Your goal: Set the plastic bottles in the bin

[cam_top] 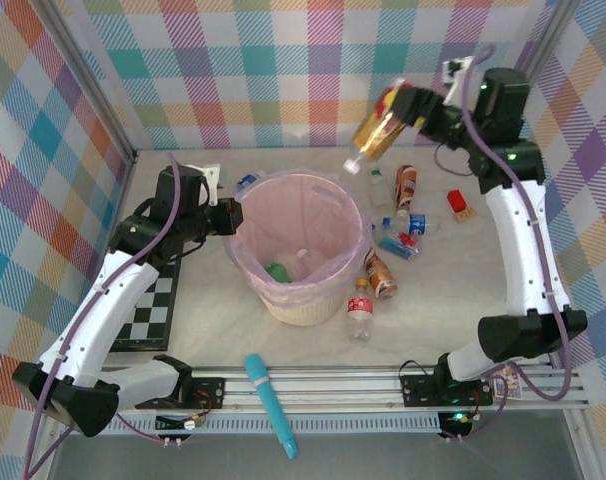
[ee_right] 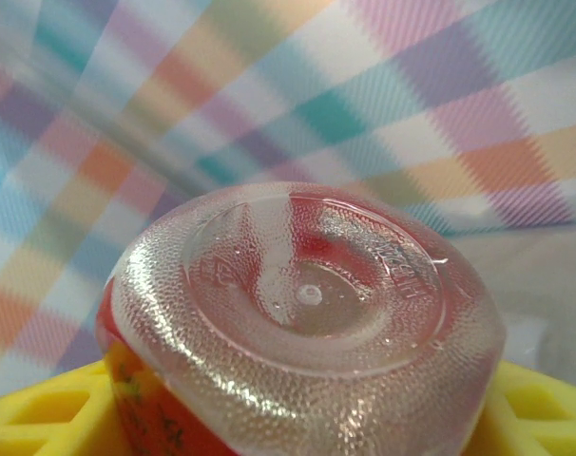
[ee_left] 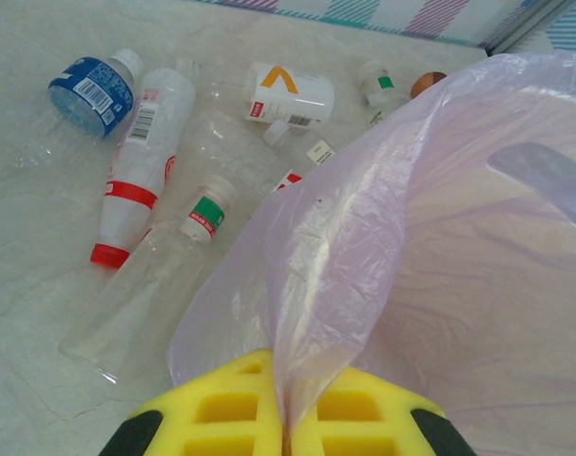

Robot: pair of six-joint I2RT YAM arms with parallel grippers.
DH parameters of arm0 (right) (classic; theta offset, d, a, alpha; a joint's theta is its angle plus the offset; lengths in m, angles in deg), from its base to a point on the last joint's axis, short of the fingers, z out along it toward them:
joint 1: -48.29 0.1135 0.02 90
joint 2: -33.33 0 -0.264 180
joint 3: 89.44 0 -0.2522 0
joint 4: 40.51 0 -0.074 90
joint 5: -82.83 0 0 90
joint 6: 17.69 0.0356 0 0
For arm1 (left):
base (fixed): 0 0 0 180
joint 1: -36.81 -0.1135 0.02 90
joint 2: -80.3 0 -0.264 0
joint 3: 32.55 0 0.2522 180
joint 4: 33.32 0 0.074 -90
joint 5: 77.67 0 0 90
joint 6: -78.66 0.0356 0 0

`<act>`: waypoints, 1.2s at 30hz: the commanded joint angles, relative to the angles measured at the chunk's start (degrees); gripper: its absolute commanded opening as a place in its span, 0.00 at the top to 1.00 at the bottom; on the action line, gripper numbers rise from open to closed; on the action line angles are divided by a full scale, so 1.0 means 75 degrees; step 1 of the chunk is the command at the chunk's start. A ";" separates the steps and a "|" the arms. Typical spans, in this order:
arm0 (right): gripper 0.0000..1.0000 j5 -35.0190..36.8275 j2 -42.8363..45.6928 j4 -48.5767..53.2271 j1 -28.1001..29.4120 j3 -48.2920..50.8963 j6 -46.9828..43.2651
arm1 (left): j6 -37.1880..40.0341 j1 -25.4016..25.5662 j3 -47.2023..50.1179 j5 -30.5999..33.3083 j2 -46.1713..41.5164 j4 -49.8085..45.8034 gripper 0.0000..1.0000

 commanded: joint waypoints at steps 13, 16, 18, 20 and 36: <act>0.46 0.2134 -0.0394 0.2463 0.3885 0.0634 -0.3175 | -0.0109 0.0077 -0.0527 -0.0049 0.0265 0.0077 1.00; 0.45 0.2808 -0.0824 0.2658 0.4459 0.0688 -0.3397 | -0.0109 0.0079 -0.0561 -0.0060 0.0331 0.0079 1.00; 0.45 0.3165 -0.1097 0.2703 0.4719 0.0774 -0.3418 | -0.0097 0.0085 -0.0583 -0.0073 0.0360 0.0058 1.00; 0.44 0.3463 -0.1380 0.2735 0.4905 0.0886 -0.3432 | -0.0090 0.0079 -0.0609 -0.0077 0.0370 0.0047 1.00; 0.10 0.3905 -0.2490 0.1847 0.5493 0.1858 -0.3010 | -0.0115 0.0075 -0.0562 0.0008 0.0356 0.0143 1.00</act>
